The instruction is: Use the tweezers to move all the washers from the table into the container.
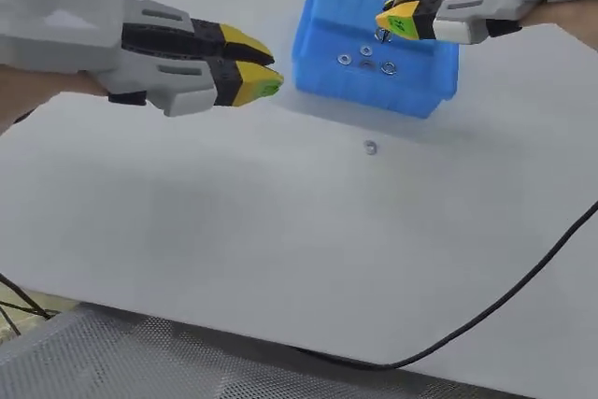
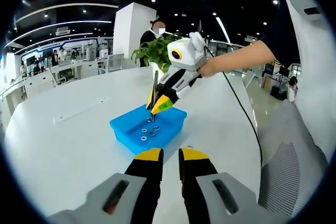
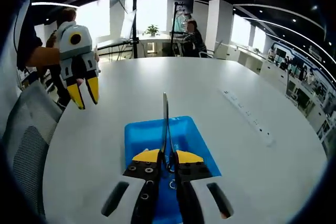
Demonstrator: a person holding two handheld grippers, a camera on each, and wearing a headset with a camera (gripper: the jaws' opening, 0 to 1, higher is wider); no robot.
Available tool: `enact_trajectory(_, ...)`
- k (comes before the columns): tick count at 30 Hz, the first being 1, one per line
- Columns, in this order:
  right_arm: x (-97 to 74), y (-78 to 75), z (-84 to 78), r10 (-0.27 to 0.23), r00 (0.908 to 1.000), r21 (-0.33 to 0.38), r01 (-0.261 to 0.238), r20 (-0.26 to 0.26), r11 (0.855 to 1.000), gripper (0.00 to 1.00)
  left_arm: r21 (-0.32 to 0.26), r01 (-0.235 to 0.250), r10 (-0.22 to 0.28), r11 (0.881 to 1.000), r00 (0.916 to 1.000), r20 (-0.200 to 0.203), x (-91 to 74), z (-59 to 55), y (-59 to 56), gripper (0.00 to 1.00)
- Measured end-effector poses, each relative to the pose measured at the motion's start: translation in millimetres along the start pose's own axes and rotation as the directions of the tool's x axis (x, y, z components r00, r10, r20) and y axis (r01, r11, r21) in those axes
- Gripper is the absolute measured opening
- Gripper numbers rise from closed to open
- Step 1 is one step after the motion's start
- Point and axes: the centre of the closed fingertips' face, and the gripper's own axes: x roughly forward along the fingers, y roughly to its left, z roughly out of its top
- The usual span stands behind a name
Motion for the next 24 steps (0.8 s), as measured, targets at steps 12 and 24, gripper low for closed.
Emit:
enact_trajectory(12, 16.1, 3.4, -19.0, 0.025, 0.9997, 0.025, -0.025, 0.003, 0.999, 0.1, -0.017, -0.022, 0.022, 1.0, 0.9998, 0.003, 16.8, 4.3, 17.2, 0.16)
enact_trajectory(24, 16.9, 7.7, -23.6, 0.026, 0.9995, 0.029, -0.027, 0.019, 0.999, 0.1, 0.058, 0.01, -0.009, 0.998, 0.9999, -0.005, 60.8, 31.5, 38.6, 0.19)
